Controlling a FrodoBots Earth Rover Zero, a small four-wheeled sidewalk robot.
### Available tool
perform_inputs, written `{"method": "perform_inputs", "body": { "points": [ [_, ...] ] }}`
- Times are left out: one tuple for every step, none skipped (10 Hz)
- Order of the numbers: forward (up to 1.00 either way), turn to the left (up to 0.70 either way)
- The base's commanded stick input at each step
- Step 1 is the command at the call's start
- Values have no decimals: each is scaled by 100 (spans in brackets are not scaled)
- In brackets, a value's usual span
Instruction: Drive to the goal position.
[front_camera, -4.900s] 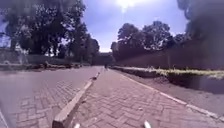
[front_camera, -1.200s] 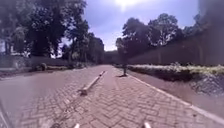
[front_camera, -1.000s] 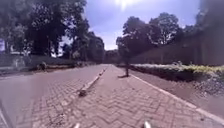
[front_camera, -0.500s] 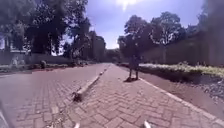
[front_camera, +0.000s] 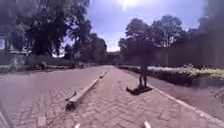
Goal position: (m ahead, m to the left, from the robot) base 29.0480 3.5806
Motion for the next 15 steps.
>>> {"method": "perform_inputs", "body": {
  "points": [
    [70, 0],
    [70, 0],
    [70, 0],
    [70, 0],
    [70, 0],
    [70, 0],
    [70, 0],
    [70, 0],
    [70, 0],
    [70, 0],
    [70, 0],
    [70, 0],
    [70, 0],
    [70, 0],
    [70, 0]
  ]
}}
